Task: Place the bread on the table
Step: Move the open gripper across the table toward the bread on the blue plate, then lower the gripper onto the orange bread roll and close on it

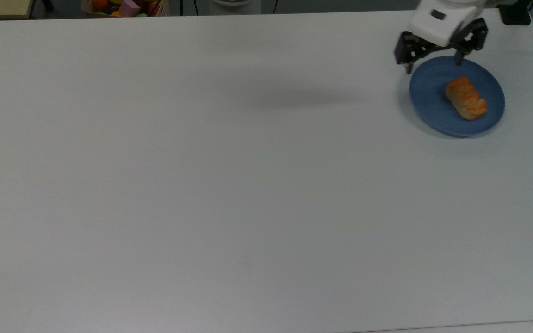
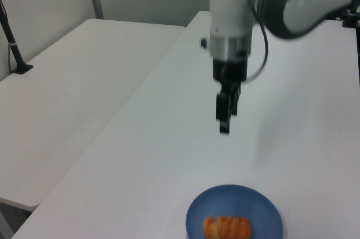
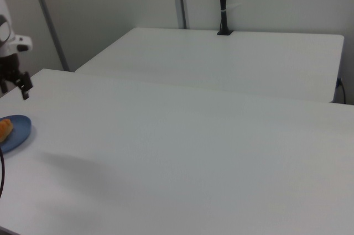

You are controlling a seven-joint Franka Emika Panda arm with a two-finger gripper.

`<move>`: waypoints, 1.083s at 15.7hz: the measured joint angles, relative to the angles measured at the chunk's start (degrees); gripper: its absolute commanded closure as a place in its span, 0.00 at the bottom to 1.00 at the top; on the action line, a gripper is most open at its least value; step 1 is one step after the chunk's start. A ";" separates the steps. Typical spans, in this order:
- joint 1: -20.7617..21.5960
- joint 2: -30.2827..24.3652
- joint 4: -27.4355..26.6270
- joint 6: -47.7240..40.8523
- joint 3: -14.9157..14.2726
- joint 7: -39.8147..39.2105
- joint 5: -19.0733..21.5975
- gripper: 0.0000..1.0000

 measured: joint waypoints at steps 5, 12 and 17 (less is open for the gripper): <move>7.61 6.16 0.56 8.17 1.53 1.26 -1.74 0.00; 14.04 15.57 1.77 20.90 1.48 9.85 -9.61 0.00; 13.97 17.11 2.85 21.99 1.28 10.65 -14.02 0.77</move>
